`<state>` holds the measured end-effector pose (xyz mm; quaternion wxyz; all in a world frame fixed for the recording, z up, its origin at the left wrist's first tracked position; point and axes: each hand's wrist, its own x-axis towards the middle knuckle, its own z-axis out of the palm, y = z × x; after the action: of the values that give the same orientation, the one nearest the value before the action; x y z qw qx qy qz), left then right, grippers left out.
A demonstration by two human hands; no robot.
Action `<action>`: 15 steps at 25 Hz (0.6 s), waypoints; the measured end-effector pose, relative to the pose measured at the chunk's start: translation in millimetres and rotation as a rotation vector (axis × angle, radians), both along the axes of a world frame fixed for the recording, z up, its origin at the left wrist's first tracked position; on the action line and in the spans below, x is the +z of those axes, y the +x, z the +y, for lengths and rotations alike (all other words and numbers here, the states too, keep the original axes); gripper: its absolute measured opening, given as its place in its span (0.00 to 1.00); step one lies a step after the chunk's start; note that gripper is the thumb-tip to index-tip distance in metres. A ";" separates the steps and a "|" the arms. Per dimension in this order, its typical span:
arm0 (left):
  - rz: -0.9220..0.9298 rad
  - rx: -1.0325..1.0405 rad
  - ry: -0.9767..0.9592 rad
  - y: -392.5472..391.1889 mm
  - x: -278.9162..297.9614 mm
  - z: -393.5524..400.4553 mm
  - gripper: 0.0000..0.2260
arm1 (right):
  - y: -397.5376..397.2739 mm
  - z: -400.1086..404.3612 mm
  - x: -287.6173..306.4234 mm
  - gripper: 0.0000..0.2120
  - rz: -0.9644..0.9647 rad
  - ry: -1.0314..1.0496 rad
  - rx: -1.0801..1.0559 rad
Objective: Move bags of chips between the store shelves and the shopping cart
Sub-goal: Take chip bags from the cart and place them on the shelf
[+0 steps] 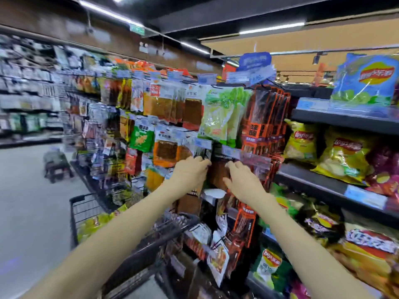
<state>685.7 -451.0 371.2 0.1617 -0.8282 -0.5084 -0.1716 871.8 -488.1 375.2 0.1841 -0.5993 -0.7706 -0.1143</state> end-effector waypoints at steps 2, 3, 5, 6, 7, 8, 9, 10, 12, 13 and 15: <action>-0.009 0.053 0.023 -55.1 -28.0 -20.0 0.17 | -51.3 -8.1 -23.4 0.20 0.007 -0.007 0.075; -0.020 0.081 0.031 -84.3 -43.7 -31.9 0.17 | -78.0 -12.9 -37.4 0.20 0.009 -0.020 0.111; -0.028 0.154 0.022 -140.4 -77.8 -58.1 0.17 | -129.6 -22.7 -69.4 0.21 -0.024 -0.063 0.200; -0.035 0.193 0.012 -164.4 -94.1 -70.9 0.17 | -151.8 -27.8 -84.7 0.21 -0.038 -0.081 0.248; -0.044 0.232 0.001 -185.6 -107.6 -83.8 0.16 | -172.3 -32.6 -98.5 0.21 -0.049 -0.094 0.293; -0.053 0.285 -0.019 -210.0 -121.2 -98.3 0.17 | -196.7 -38.0 -112.2 0.21 -0.059 -0.106 0.337; -0.067 0.340 -0.050 -233.0 -133.4 -111.6 0.17 | -221.0 -43.3 -124.1 0.21 -0.067 -0.118 0.377; -0.099 0.392 -0.081 -255.1 -145.0 -126.0 0.17 | -245.7 -49.3 -136.2 0.21 -0.072 -0.129 0.421; -0.178 0.489 -0.146 -297.3 -169.1 -154.7 0.18 | -296.3 -62.3 -160.4 0.21 -0.074 -0.160 0.515; -0.197 0.537 -0.176 -317.0 -182.4 -167.8 0.17 | -321.6 -68.4 -172.3 0.21 -0.086 -0.177 0.562; -0.203 0.624 -0.197 -351.1 -204.6 -190.2 0.16 | -367.9 -74.8 -195.2 0.21 -0.131 -0.200 0.637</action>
<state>334.7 -641.2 166.6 0.0741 -0.6232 -0.7649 -0.1453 503.9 -562.9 180.0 0.1009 -0.3351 -0.9367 -0.0134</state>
